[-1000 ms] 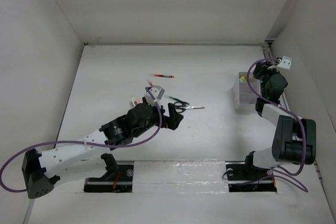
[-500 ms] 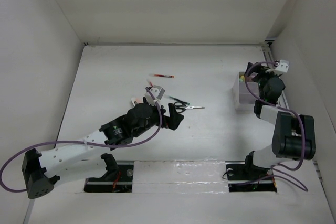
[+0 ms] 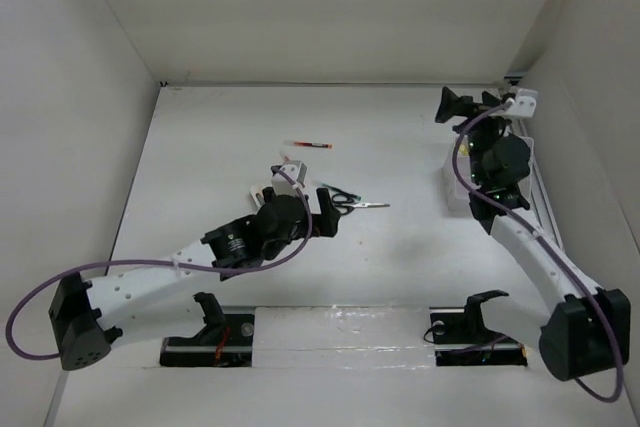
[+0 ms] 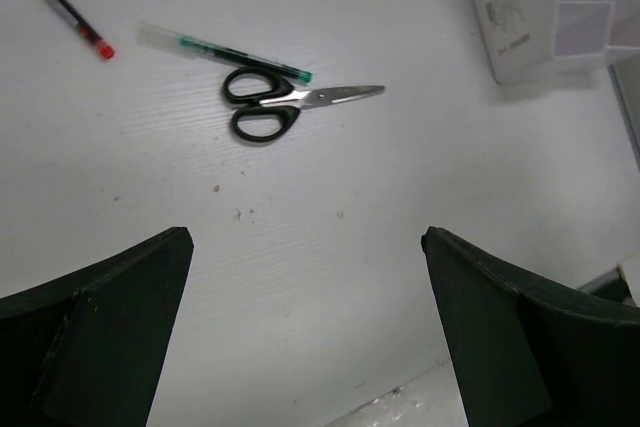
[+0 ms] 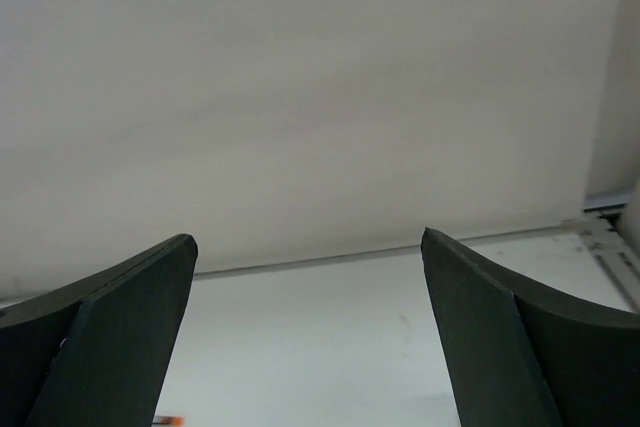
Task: Sort the stationery into containers
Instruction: Pick up the pen from the center of the board.
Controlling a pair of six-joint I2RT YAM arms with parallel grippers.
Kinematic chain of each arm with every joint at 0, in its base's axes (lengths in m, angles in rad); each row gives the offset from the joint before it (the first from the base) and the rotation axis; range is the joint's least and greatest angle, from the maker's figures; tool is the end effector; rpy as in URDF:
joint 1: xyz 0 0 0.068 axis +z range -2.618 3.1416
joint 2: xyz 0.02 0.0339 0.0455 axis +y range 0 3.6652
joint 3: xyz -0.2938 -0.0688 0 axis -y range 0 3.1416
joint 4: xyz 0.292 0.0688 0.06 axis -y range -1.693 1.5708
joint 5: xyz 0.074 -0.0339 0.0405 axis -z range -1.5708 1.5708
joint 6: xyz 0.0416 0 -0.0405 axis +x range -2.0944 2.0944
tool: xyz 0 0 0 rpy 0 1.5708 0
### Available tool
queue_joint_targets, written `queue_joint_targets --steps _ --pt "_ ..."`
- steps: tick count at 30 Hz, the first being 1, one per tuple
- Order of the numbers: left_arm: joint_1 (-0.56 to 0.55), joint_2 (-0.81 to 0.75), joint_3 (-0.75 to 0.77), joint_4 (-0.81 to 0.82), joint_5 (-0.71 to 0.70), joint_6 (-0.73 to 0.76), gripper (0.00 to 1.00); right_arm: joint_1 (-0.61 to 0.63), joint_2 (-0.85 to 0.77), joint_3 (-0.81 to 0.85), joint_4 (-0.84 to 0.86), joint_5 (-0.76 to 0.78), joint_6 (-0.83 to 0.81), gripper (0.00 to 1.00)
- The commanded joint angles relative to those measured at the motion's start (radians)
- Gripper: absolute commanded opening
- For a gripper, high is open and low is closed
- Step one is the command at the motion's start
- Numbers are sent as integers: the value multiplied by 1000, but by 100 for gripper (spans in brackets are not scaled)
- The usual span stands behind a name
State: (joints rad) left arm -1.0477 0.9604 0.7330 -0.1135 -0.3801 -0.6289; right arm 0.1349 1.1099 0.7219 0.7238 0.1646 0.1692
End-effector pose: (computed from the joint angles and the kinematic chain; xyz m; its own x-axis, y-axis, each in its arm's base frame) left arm 0.1411 -0.2138 0.3092 -0.5055 -0.2169 -0.8351 0.4110 0.7905 -0.4541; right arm 0.2892 0.0324 0.3596 0.3253 0.2118 -0.9216 -0.0347 0.9766 0.2122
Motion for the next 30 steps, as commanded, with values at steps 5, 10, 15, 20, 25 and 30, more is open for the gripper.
queue_joint_targets --steps 5,10,15,20,25,30 --pt "-3 182 137 -124 -192 -183 100 409 -133 255 -622 561 -11 100" --pt "20 242 161 -86 -183 -140 100 440 -295 90 -578 213 51 100" --pt "124 276 170 -64 -123 -129 100 489 -325 100 -779 258 136 100" --pt "166 359 264 -182 -183 -235 100 531 -375 67 -788 225 125 100" --pt "316 506 359 -210 -74 -255 100 531 -395 48 -820 176 134 100" --pt "367 690 549 -308 -114 -317 100 531 -424 30 -820 124 157 100"
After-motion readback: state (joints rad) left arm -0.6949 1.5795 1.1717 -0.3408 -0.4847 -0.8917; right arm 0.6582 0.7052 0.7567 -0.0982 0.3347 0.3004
